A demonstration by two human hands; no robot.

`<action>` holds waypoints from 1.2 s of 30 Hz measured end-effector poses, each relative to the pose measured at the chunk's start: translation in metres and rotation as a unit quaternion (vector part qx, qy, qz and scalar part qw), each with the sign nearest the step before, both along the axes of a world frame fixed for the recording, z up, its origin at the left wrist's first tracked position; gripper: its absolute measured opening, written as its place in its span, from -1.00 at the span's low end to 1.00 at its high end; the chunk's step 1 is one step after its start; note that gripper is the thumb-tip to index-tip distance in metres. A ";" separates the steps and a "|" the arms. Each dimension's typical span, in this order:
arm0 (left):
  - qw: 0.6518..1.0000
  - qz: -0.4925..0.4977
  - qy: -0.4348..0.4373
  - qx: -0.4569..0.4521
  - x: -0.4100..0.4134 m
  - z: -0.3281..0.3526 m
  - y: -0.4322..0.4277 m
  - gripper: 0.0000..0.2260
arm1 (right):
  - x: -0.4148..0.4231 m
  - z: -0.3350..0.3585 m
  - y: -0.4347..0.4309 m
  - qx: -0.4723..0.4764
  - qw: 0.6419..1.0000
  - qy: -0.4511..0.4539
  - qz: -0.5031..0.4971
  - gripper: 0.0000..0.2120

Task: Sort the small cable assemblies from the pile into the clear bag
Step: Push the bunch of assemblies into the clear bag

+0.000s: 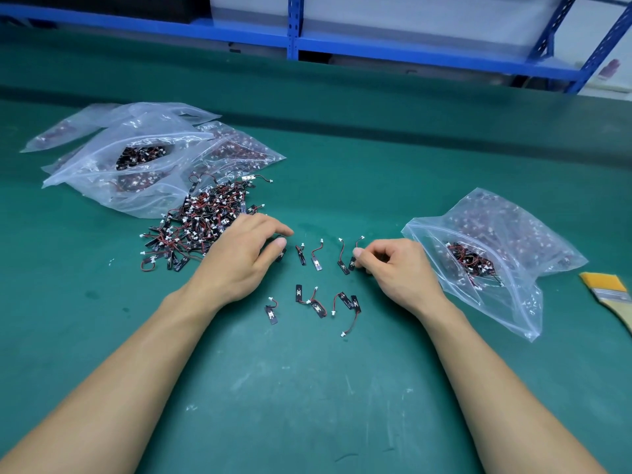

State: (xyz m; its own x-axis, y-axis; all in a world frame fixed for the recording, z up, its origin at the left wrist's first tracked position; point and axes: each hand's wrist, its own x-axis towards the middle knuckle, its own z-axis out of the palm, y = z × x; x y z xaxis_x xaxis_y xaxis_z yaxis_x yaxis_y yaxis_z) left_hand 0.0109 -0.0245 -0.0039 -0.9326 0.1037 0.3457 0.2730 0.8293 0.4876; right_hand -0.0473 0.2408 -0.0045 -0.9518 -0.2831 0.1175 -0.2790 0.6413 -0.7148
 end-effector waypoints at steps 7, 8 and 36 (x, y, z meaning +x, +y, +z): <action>0.984 -0.134 -0.112 0.032 0.008 0.005 0.008 -0.04 | -0.005 -0.003 0.002 -0.057 0.998 -0.018 -0.018 -0.73; 0.981 -0.144 -0.132 0.013 0.010 0.004 0.011 0.05 | -0.006 -0.003 0.001 -0.061 0.998 -0.018 -0.021 -0.74; 0.996 -0.025 -0.029 -0.076 0.007 0.003 0.042 -0.21 | -0.005 -0.005 -0.005 -0.016 0.995 0.026 -0.097 -0.67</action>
